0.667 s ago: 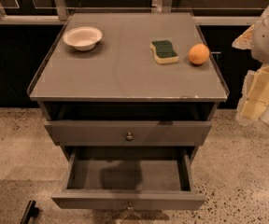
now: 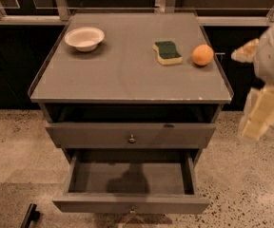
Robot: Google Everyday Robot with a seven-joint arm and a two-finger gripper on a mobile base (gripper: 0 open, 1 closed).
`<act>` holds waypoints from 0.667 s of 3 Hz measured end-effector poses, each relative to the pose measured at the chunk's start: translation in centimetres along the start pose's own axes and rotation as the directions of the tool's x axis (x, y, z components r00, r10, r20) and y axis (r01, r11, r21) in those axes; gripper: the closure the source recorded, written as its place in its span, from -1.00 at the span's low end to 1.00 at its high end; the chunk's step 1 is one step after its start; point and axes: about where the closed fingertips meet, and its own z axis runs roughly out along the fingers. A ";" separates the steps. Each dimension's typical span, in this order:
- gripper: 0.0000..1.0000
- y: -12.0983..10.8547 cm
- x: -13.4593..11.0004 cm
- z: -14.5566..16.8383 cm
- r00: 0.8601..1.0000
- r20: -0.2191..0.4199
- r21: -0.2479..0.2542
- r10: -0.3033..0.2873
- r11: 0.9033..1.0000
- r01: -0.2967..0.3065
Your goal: Close middle drawer
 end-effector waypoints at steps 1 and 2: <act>-1.00 4.1 0.6 4.0 0.991 0.131 -0.015 -0.010 1.000 0.012; -1.00 8.4 2.3 11.3 0.955 0.290 -0.066 0.068 0.997 -0.050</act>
Offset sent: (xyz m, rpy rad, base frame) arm -0.1517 -0.0151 -0.4705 0.5755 0.2877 -0.2837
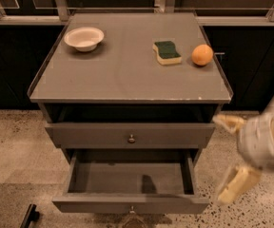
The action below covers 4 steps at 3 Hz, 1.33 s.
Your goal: Close middle drawer
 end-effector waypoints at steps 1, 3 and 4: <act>-1.00 4.1 7.8 8.0 0.985 0.072 -0.052 0.157 0.987 -0.153; -0.59 11.9 17.4 19.4 0.934 0.018 -0.216 0.356 0.914 -0.345; -0.13 11.9 17.4 19.4 0.934 0.018 -0.216 0.356 0.914 -0.344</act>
Offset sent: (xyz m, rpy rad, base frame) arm -0.1203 -0.0281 -0.4108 0.1797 0.5706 -0.2626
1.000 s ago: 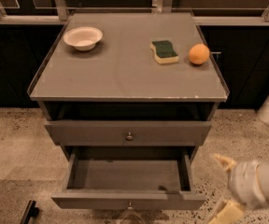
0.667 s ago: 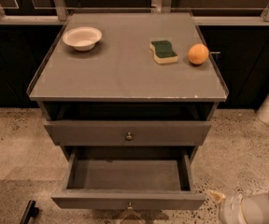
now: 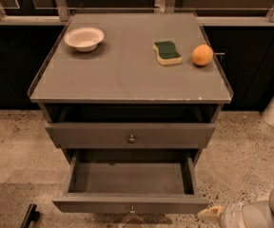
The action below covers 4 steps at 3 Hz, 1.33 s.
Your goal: Close middle drawer
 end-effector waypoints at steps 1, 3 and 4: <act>0.34 0.0 0.0 0.0 1.000 0.000 0.000 0.000 1.000 0.000; 1.00 -4.3 3.7 1.7 0.998 0.018 0.065 0.052 0.996 -0.053; 1.00 -7.7 7.5 4.4 0.991 0.045 0.094 0.125 0.987 -0.128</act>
Offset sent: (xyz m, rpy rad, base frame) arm 0.0137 -0.0311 -0.0377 -0.0273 -0.0224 -0.0678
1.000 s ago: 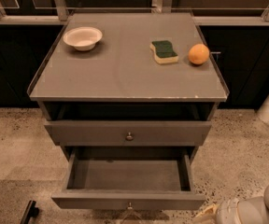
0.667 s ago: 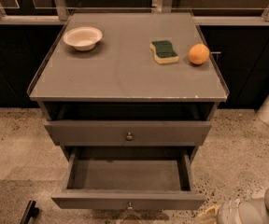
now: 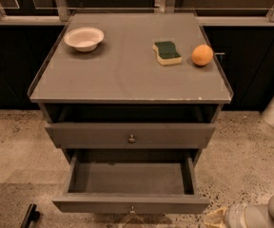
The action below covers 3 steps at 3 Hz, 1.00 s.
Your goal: Close middle drawer
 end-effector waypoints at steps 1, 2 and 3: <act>1.00 0.1 0.1 0.1 1.000 0.001 -0.003 0.002 1.000 -0.002; 1.00 -0.8 -0.1 0.8 0.999 0.026 -0.007 0.020 1.000 -0.020; 1.00 -2.6 -1.8 2.4 0.993 0.118 -0.014 0.009 1.000 -0.008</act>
Offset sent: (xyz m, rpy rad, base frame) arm 0.0211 -0.0025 -0.0136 0.0598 -0.0057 -0.0438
